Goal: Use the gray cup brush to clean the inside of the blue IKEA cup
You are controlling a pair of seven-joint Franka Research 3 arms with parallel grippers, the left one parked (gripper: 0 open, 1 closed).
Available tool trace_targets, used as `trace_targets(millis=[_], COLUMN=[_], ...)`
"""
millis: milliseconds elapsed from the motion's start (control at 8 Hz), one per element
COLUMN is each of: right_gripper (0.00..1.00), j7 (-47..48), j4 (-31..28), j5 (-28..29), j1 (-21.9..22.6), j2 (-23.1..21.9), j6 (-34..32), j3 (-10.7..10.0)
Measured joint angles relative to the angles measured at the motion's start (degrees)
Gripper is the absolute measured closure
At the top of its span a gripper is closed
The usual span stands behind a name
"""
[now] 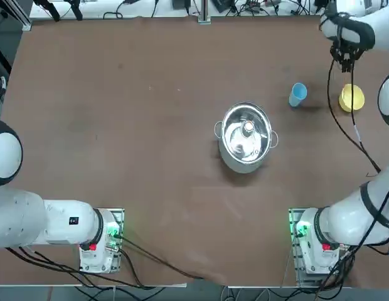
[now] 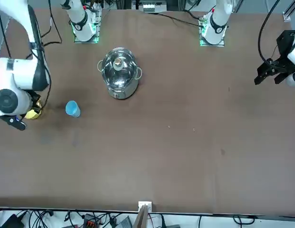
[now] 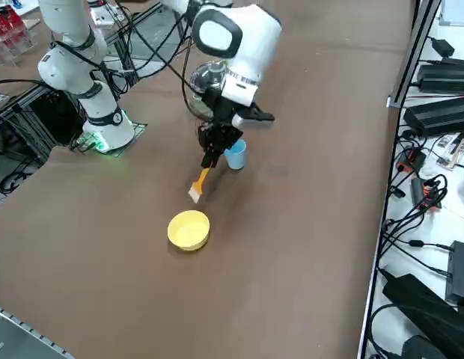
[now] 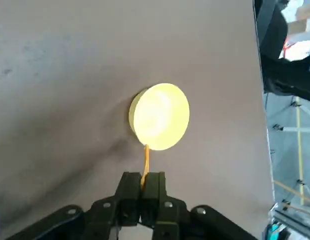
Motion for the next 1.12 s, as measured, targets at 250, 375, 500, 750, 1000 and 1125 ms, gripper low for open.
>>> trace_targets(millis=[250, 375, 500, 750, 1000, 1125], right_gripper=[0.96, 0.96, 0.96, 0.96, 0.96, 0.96], j7=[0.0, 0.0, 0.0, 0.0, 0.0, 0.0], j4=[-1.5, -1.8, -1.8, -2.1, -2.5, -3.0], j5=[-4.8, -6.3, -7.4, -8.4, -8.5, -8.5], j1=[-0.7, -1.1, -1.5, -2.9, -4.0, -4.5], j2=[0.5, 0.9, 1.4, 2.9, 4.5, 4.9], j6=[2.3, 3.4, 4.3, 6.0, 8.0, 9.4], j3=[0.0, 0.0, 0.0, 0.0, 0.0, 0.0])
